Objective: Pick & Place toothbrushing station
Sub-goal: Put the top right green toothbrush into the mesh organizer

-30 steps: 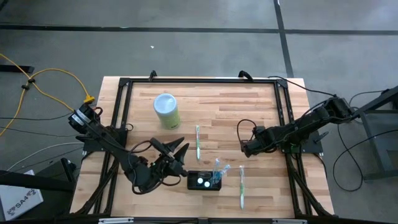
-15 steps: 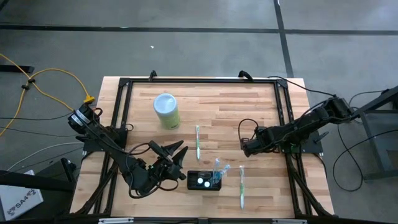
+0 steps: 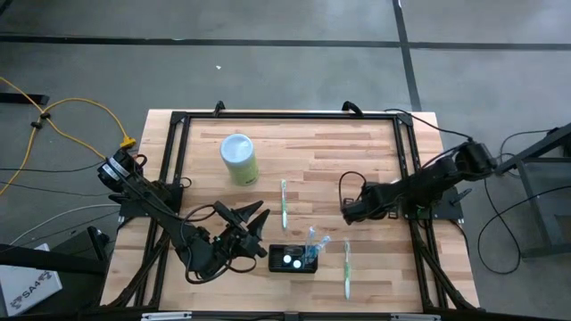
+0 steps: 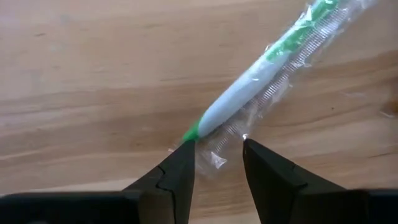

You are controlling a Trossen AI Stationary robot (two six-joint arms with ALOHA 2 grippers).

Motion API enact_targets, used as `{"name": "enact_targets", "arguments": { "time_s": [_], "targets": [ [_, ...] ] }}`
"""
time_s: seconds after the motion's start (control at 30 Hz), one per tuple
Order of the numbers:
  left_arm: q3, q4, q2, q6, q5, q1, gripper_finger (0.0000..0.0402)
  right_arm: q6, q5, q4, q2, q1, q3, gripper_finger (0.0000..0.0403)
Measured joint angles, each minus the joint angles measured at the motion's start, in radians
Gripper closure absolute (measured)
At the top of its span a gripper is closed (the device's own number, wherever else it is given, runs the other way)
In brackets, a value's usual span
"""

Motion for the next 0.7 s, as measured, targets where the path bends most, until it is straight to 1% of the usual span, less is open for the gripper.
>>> {"name": "enact_targets", "arguments": {
  "time_s": [0.1,0.17,0.4,0.47,0.7],
  "targets": [
    [0.000,0.000,0.000,0.000,0.000,0.000,0.0263,-0.020,0.002,0.008,0.016,-0.007,0.000,0.0285],
    [0.000,0.000,0.000,0.000,0.000,0.000,0.0263,-0.023,0.003,0.010,0.025,-0.007,0.000,0.0302],
    [0.000,0.000,0.000,0.000,0.000,0.000,0.0263,-0.073,0.028,0.050,0.027,-0.007,0.000,0.0390],
    [0.000,0.000,0.000,0.000,0.000,0.000,0.0263,-0.077,0.029,0.055,0.027,-0.007,0.000,0.0396],
    [0.000,0.000,0.000,0.000,0.000,0.000,0.0263,-0.134,0.030,0.086,0.027,-0.007,0.000,0.0400]
  ]
}}
